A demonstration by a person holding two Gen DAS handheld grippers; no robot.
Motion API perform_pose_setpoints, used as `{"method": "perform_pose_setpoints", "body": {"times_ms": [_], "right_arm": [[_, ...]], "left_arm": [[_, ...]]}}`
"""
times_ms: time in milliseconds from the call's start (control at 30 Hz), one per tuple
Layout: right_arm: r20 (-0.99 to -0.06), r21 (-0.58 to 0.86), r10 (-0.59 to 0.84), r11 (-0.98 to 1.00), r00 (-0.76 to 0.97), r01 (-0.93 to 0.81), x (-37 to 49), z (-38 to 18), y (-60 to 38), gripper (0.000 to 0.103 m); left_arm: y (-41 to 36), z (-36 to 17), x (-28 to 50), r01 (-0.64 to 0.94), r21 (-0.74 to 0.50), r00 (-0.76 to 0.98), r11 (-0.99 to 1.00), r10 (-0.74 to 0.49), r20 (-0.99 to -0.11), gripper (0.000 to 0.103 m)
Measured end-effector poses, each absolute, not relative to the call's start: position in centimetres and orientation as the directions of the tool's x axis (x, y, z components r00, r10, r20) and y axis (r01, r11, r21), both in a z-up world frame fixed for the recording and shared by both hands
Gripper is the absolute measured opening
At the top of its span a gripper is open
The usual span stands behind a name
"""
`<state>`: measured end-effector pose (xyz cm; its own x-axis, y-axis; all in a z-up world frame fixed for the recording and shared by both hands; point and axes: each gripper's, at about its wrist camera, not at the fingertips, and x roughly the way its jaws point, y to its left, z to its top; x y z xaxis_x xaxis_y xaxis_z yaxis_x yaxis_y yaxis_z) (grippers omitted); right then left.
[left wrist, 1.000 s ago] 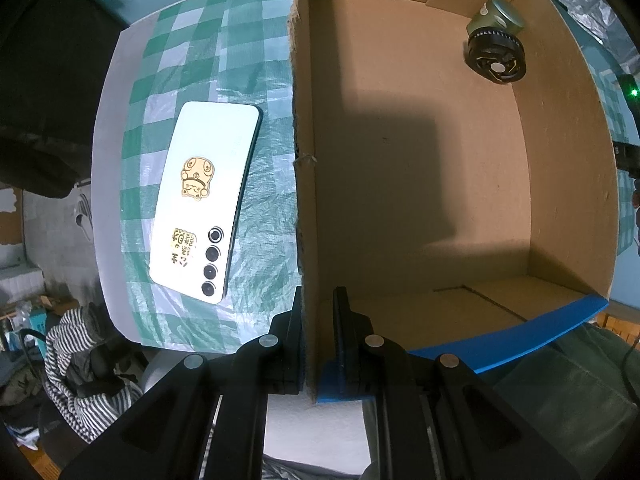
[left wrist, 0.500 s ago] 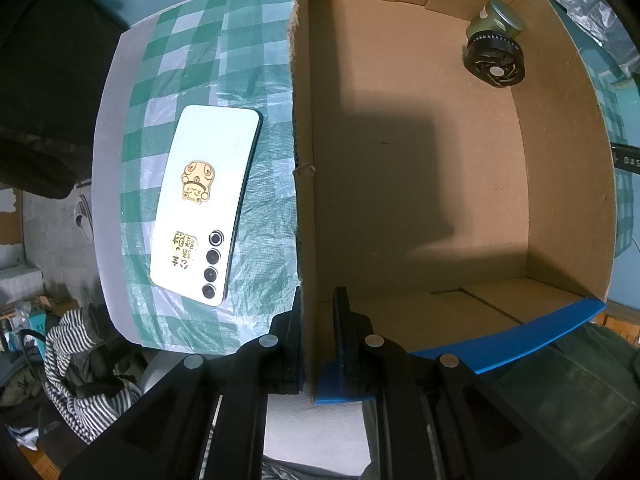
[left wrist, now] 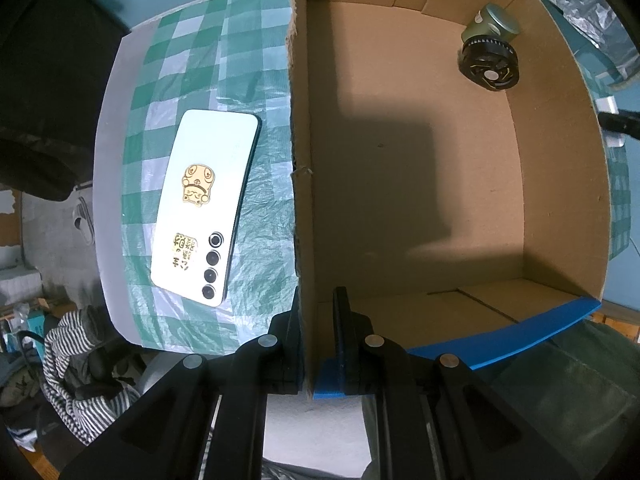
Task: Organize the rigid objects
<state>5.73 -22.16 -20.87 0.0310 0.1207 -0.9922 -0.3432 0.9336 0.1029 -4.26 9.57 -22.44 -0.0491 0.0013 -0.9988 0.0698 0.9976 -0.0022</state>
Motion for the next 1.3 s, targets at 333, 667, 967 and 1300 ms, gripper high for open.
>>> {"method": "perform_pose_setpoints", "body": {"times_ms": [333, 667, 967, 1300], "right_arm": [[-0.989, 0.094, 0.132, 0.901, 0.061, -0.423, 6.4, -17.1, -19.9, 0.049], [-0.986, 0.095, 0.154, 0.847, 0.07, -0.522, 6.9, -15.0, -15.6, 0.049], [-0.985, 0.089, 0.159, 0.792, 0.063, -0.604, 7.2, -15.1, -11.1, 0.049], [-0.989, 0.096, 0.145, 0.751, 0.021, -0.653, 7.0, -17.1, -7.9, 0.049]], "left_arm": [[9.5, -22.3, -4.3, 0.069, -0.005, -0.046, 0.998, -0.002, -0.999, 0.011], [9.6, -22.4, -4.3, 0.068, -0.005, -0.043, 0.998, -0.002, -0.999, 0.011], [9.4, -22.3, -4.2, 0.069, -0.003, -0.032, 0.998, -0.001, -0.999, 0.011], [9.6, -21.8, -4.2, 0.072, 0.001, -0.014, 0.997, 0.002, -1.0, 0.007]]}}
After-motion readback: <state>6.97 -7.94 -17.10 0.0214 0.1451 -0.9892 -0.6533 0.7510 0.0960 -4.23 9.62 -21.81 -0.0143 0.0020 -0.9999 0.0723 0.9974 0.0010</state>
